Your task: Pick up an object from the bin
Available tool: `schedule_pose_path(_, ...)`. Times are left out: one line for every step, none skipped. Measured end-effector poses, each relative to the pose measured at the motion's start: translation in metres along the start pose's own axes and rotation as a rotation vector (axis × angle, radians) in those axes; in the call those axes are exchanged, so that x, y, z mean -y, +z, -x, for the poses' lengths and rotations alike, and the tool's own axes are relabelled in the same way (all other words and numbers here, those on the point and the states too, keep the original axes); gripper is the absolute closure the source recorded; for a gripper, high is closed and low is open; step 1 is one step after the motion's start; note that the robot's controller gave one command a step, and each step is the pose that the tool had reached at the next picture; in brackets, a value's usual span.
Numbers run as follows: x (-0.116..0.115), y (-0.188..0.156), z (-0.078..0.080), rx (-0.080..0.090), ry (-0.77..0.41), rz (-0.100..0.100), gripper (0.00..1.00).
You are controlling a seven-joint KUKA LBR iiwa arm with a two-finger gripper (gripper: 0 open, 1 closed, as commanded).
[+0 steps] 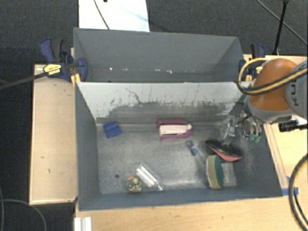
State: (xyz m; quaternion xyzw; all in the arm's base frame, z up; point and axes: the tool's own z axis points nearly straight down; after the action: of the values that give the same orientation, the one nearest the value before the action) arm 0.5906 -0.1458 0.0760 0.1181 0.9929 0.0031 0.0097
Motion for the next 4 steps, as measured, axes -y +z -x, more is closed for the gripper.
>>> schedule_pose_path(0.005,0.005,-0.004,-0.012,0.000,-0.008,0.00)
schedule_pose_path(0.001,-0.010,-0.100,-0.023,-0.113,-0.007,0.00)
schedule_pose_path(-0.065,-0.099,-0.105,-0.009,-0.077,-0.004,0.00)
schedule_pose_path(-0.051,-0.002,-0.120,-0.003,-0.147,-0.004,0.00)
